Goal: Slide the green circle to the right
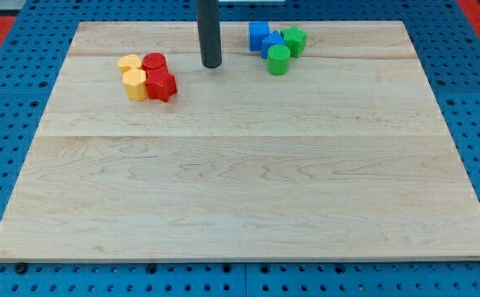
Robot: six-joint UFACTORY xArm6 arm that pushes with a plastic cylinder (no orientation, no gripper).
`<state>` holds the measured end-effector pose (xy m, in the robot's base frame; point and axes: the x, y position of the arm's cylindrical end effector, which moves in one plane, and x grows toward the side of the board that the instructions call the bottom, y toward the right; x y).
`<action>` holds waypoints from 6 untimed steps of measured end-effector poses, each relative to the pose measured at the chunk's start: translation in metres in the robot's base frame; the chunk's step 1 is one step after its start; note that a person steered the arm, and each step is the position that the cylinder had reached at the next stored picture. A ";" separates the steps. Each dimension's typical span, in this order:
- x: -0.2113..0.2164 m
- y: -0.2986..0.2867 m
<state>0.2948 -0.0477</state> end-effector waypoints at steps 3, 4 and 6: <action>0.000 0.043; -0.008 0.074; -0.016 0.109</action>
